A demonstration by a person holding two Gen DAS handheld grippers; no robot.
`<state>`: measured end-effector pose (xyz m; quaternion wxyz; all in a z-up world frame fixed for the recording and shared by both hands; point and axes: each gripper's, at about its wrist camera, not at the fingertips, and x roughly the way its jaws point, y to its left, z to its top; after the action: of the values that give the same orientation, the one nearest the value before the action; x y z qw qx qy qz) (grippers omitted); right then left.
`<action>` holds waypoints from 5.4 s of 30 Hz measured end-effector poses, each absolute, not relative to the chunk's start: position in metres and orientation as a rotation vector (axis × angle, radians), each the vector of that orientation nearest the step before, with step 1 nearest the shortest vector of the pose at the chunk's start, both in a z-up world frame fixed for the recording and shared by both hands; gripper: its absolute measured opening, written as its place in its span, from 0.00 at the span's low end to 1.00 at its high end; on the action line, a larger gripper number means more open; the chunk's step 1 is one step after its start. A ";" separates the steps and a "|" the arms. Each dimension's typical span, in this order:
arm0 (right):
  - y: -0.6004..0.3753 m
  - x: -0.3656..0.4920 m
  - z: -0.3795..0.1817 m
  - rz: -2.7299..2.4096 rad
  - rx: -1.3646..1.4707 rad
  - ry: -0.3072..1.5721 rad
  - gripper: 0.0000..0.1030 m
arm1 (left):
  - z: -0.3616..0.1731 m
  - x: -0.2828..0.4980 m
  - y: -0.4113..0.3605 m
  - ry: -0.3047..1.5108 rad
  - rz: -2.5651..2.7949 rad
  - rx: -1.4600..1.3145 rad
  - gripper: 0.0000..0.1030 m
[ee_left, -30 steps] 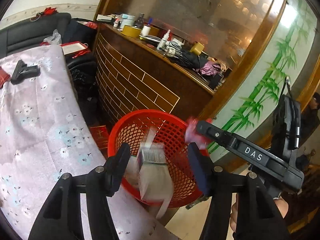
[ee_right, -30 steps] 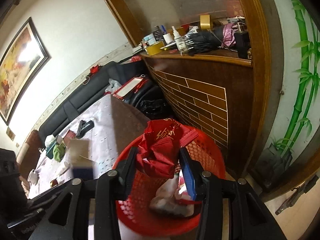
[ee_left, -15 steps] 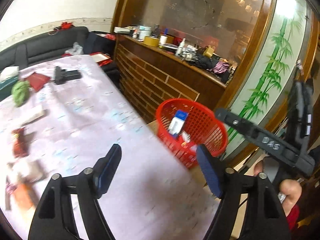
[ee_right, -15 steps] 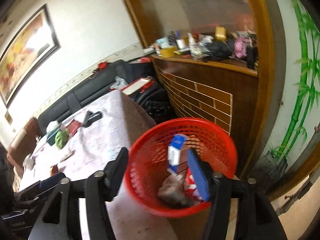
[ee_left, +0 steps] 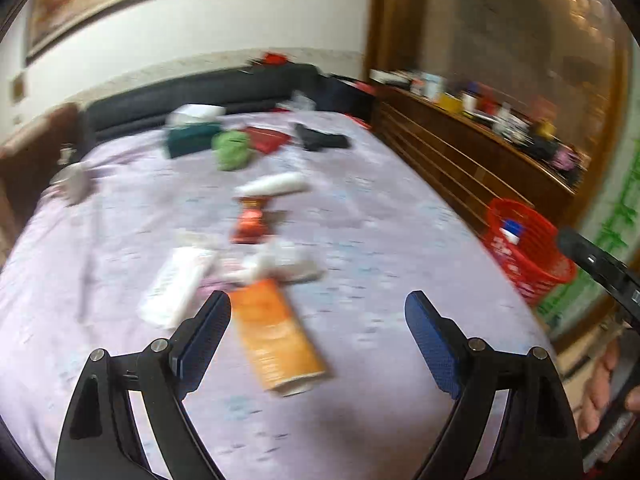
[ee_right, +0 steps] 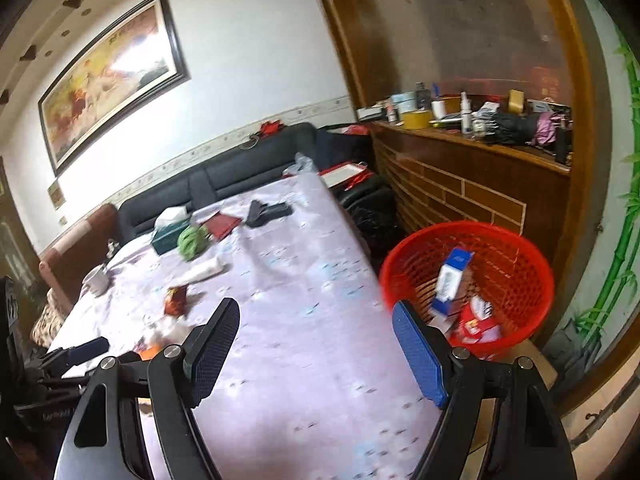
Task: Collect trash
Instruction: 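Move both open tools back over the bed, then grasp the white medicine box with left tool while right grasps orange cream box, then hold the white box in left tool while right holds the orange box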
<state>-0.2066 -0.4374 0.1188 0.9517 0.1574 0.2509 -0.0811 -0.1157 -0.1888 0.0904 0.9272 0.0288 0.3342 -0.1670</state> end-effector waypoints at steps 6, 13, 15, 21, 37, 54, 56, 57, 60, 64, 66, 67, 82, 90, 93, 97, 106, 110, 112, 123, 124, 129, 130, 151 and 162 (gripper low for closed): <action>-0.407 -0.203 0.115 -0.079 0.315 0.543 0.80 | 0.097 -0.148 -0.147 0.526 -0.188 0.084 0.85; -0.375 -0.191 0.109 -0.002 0.267 0.609 0.80 | 0.096 -0.158 -0.130 0.517 -0.100 0.334 0.93; -0.362 -0.188 0.106 0.015 0.249 0.630 0.80 | 0.090 -0.154 -0.116 0.544 -0.084 0.296 0.93; -0.339 -0.175 0.094 0.058 0.223 0.688 0.80 | 0.079 -0.146 -0.070 0.624 -0.041 0.170 0.93; -0.244 -0.098 0.045 0.226 0.096 0.890 0.76 | 0.050 -0.118 -0.006 0.784 -0.104 -0.032 0.93; -0.252 -0.080 0.027 0.164 0.107 0.910 0.49 | 0.042 -0.018 -0.063 0.923 -0.251 0.125 0.93; -0.257 -0.087 0.029 0.166 0.119 0.899 0.49 | 0.036 -0.004 -0.073 0.950 -0.271 0.156 0.93; -0.260 -0.090 0.031 0.170 0.124 0.894 0.49 | 0.031 0.006 -0.077 0.966 -0.251 0.171 0.93; -0.266 -0.098 0.034 0.174 0.130 0.876 0.49 | 0.022 0.023 -0.083 0.996 -0.243 0.183 0.92; -0.272 -0.101 0.035 0.186 0.148 0.863 0.50 | 0.013 0.041 -0.088 1.016 -0.242 0.155 0.85; -0.273 -0.101 0.034 0.188 0.153 0.862 0.50 | 0.009 0.046 -0.090 1.024 -0.234 0.139 0.73; -0.273 -0.100 0.033 0.188 0.154 0.859 0.50 | 0.007 0.047 -0.092 1.034 -0.240 0.133 0.62; -0.256 -0.098 0.031 0.136 0.098 0.790 0.50 | 0.019 -0.054 -0.067 0.881 -0.171 0.038 0.55; -0.237 -0.096 0.034 0.110 0.033 0.740 0.50 | 0.020 -0.089 -0.052 0.778 -0.092 -0.016 0.55; -0.233 -0.097 0.034 0.108 0.006 0.731 0.49 | 0.018 -0.087 -0.050 0.784 -0.100 -0.028 0.55; -0.239 -0.095 0.032 0.112 0.042 0.745 0.50 | 0.017 -0.090 -0.049 0.772 -0.097 -0.031 0.55; -0.244 -0.095 0.030 0.137 0.086 0.751 0.50 | 0.017 -0.094 -0.053 0.758 -0.077 -0.009 0.55; -0.244 -0.095 0.030 0.141 0.088 0.747 0.50 | 0.016 -0.094 -0.055 0.763 -0.079 0.006 0.55; -0.245 -0.096 0.030 0.140 0.088 0.747 0.50 | 0.016 -0.094 -0.055 0.764 -0.079 0.004 0.55; -0.245 -0.096 0.030 0.140 0.089 0.743 0.50 | 0.016 -0.095 -0.054 0.759 -0.081 0.002 0.55; -0.245 -0.096 0.030 0.142 0.090 0.743 0.50 | 0.016 -0.095 -0.054 0.759 -0.081 0.002 0.55; -0.245 -0.096 0.030 0.144 0.090 0.744 0.50 | 0.016 -0.095 -0.054 0.758 -0.080 0.002 0.55; -0.245 -0.096 0.030 0.144 0.090 0.744 0.50 | 0.016 -0.095 -0.054 0.758 -0.080 0.002 0.55; -0.247 -0.096 0.030 0.132 0.094 0.742 0.50 | 0.019 -0.096 -0.056 0.751 -0.077 -0.001 0.55; -0.247 -0.096 0.030 0.132 0.093 0.744 0.50 | 0.019 -0.096 -0.056 0.749 -0.076 -0.001 0.55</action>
<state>-0.0963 -0.2472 0.0304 0.9285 0.0454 0.3629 0.0643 -0.0961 -0.0557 0.0190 0.9299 -0.0006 0.3659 -0.0369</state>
